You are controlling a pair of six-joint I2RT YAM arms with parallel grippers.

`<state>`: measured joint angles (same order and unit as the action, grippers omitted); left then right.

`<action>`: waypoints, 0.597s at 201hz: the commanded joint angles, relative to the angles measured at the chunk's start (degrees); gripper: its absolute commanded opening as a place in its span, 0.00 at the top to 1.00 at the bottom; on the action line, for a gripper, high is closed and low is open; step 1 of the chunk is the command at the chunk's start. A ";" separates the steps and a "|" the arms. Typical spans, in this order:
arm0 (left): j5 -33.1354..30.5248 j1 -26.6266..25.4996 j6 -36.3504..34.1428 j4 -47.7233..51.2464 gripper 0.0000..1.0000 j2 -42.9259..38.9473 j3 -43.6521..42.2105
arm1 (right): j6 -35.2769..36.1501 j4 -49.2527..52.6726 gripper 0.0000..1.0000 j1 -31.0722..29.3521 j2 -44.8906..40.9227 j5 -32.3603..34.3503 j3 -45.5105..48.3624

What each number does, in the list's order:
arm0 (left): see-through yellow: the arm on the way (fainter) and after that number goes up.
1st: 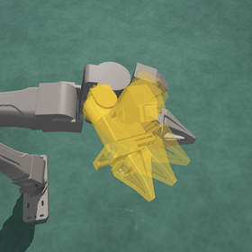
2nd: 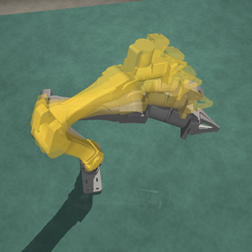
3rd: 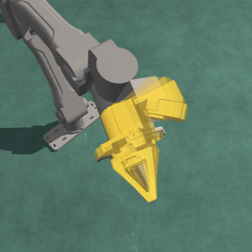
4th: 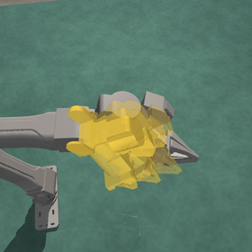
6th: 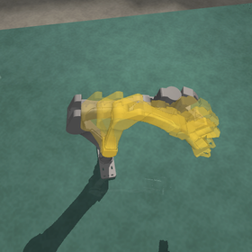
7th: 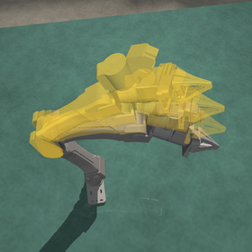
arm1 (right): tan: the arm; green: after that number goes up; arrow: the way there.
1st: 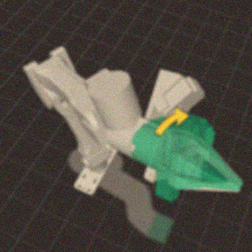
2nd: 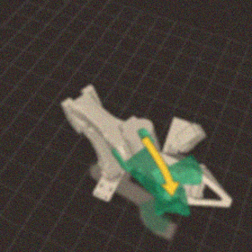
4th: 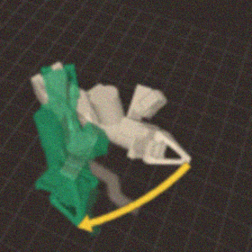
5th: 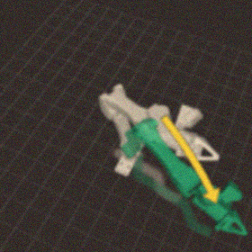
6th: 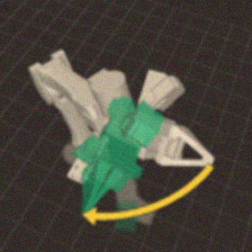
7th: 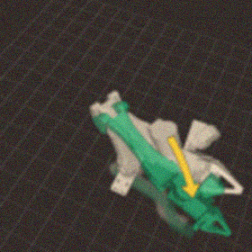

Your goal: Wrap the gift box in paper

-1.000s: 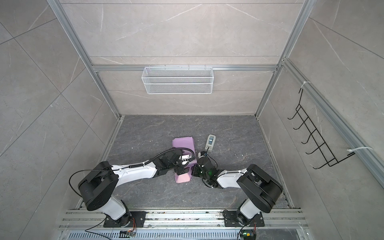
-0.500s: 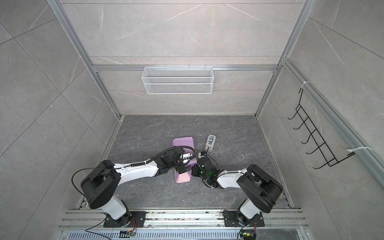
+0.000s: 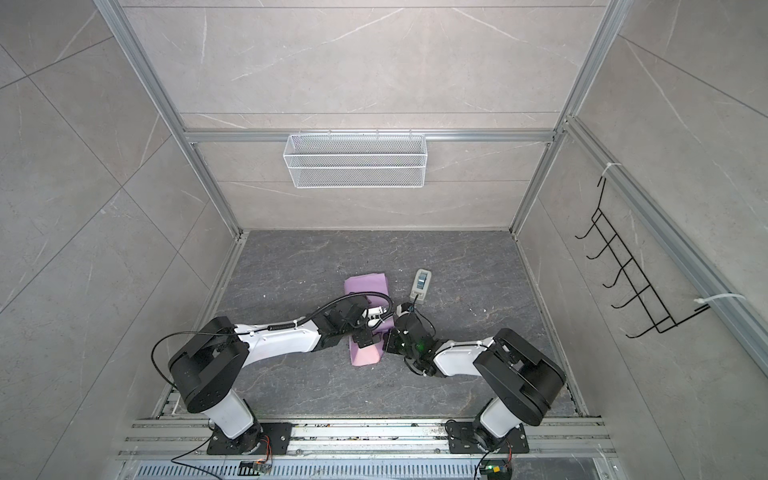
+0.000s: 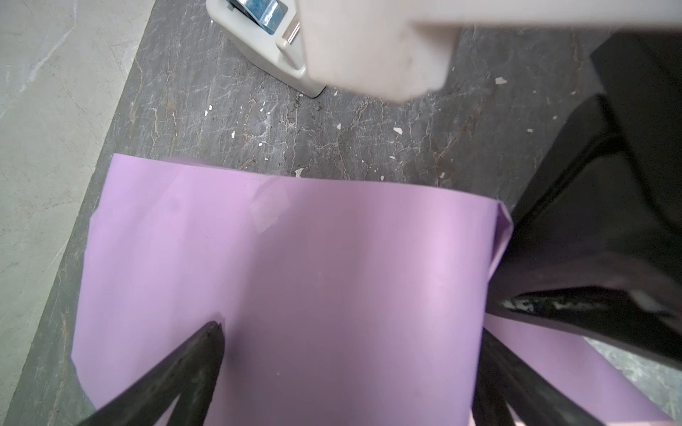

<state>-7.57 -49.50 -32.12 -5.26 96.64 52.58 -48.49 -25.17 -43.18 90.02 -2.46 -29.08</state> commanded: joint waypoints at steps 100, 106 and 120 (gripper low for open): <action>-2.40 0.19 -1.89 -1.72 0.01 0.68 -1.34 | 1.25 -2.66 0.91 -0.33 -1.89 1.67 2.80; -2.45 0.19 -1.81 -1.74 0.01 0.73 -1.34 | 1.37 -3.03 0.92 -0.34 -1.63 1.76 2.75; -2.36 0.19 -1.94 -1.73 0.01 0.69 -1.34 | 1.87 -3.18 0.92 -0.33 -0.97 1.93 2.20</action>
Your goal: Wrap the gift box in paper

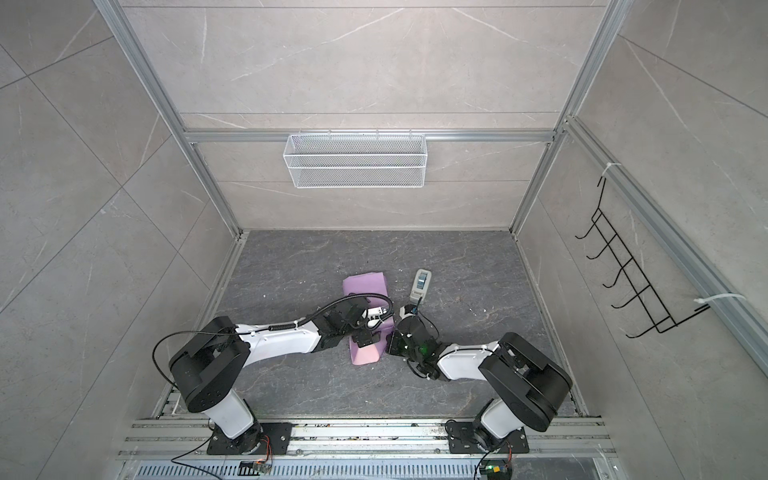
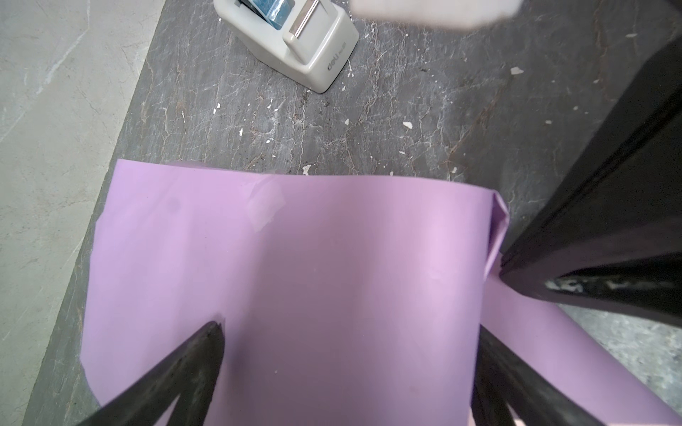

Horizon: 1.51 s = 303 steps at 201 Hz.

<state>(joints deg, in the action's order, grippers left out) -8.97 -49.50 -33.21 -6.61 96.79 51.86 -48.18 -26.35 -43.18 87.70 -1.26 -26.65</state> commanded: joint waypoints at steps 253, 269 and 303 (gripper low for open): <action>-1.75 0.19 -2.00 -0.41 0.01 1.13 -0.92 | 1.25 -8.81 0.93 -0.58 6.95 -1.26 -0.43; -1.94 0.19 -1.96 -0.49 0.01 1.16 -1.00 | 0.99 -10.06 0.93 -0.77 8.28 -1.36 0.09; -2.29 0.13 -2.10 -0.76 0.01 1.27 -0.97 | 0.48 -11.61 0.93 -1.59 10.16 -1.52 1.10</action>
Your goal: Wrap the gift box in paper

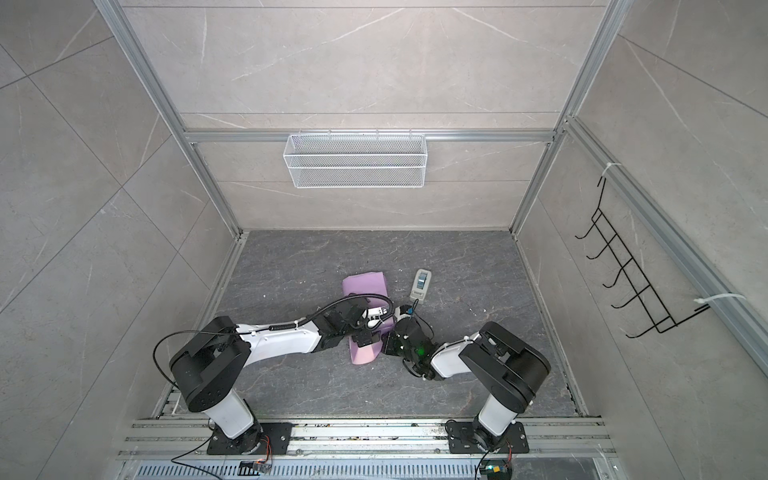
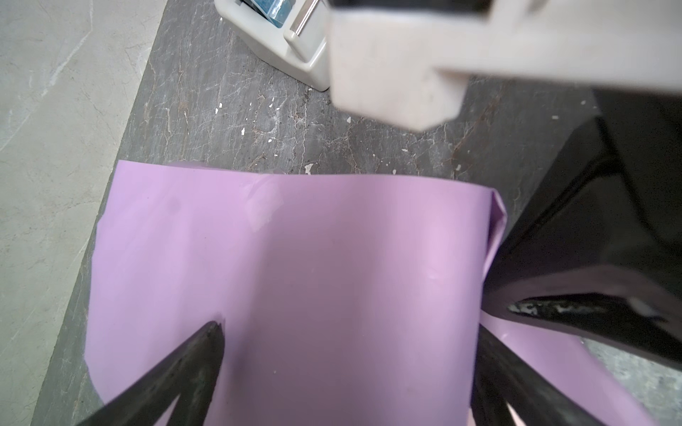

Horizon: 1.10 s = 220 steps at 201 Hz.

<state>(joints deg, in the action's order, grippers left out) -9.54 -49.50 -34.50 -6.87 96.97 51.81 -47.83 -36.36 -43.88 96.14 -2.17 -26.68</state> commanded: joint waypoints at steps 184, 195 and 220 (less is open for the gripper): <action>-2.55 0.19 -1.11 -1.04 0.02 0.90 -1.40 | -1.23 -4.09 0.95 -4.66 -2.91 -0.36 5.95; -2.46 0.16 -1.02 -0.95 0.02 0.96 -1.37 | -1.12 -4.13 0.94 -3.65 -3.28 -1.08 5.78; -2.50 0.19 -1.01 -0.93 0.02 0.87 -1.31 | -0.36 -4.29 0.95 -1.47 -2.96 -2.49 4.90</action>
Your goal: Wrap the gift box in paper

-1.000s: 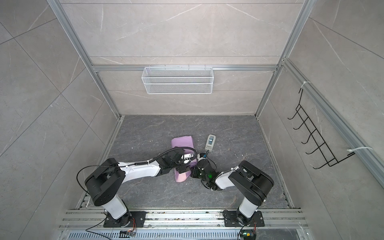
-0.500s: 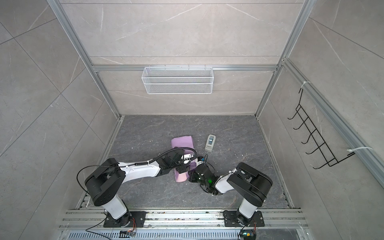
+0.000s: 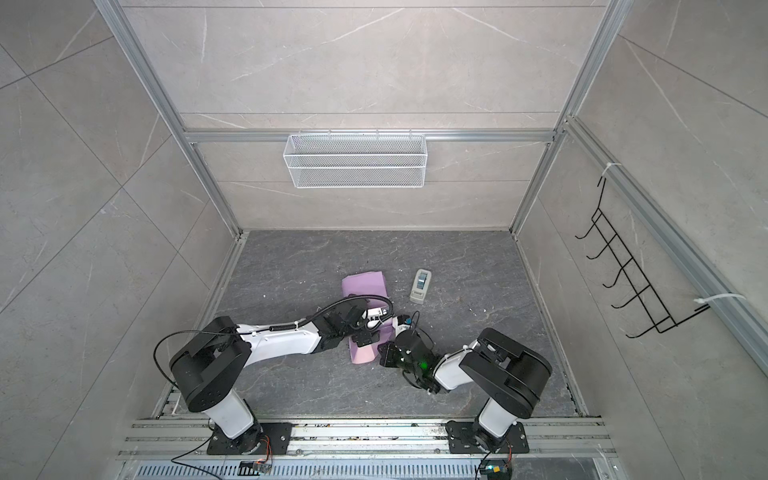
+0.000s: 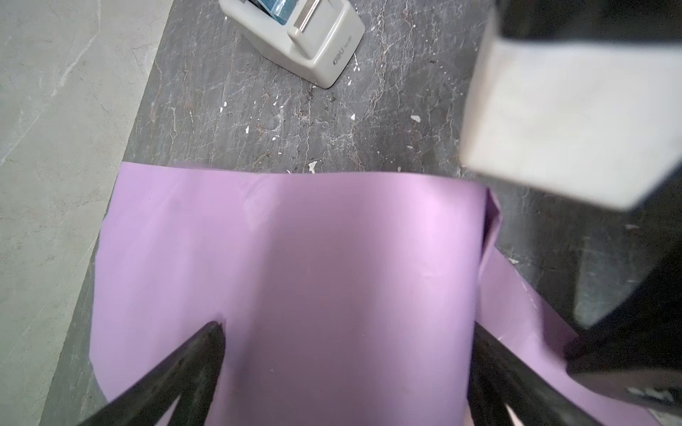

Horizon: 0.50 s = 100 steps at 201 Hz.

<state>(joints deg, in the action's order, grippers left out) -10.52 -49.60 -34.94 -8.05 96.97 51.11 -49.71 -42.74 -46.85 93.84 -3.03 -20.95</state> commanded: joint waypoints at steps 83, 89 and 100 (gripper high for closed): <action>-1.43 0.30 -0.59 0.37 0.02 1.12 -0.52 | 0.47 -2.71 0.95 2.83 5.11 -5.14 -0.85; -1.38 0.29 -0.57 0.27 0.02 1.15 -0.57 | 0.20 -3.08 0.96 2.67 5.28 -5.21 -0.58; -1.52 0.30 -0.64 0.25 0.02 1.19 -0.58 | -0.24 -3.29 0.96 2.01 5.29 -5.01 -0.04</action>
<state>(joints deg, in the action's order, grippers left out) -10.57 -49.60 -34.94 -8.05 96.97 51.09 -48.95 -45.67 -43.86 97.51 -6.87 -22.37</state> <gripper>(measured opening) 0.982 0.047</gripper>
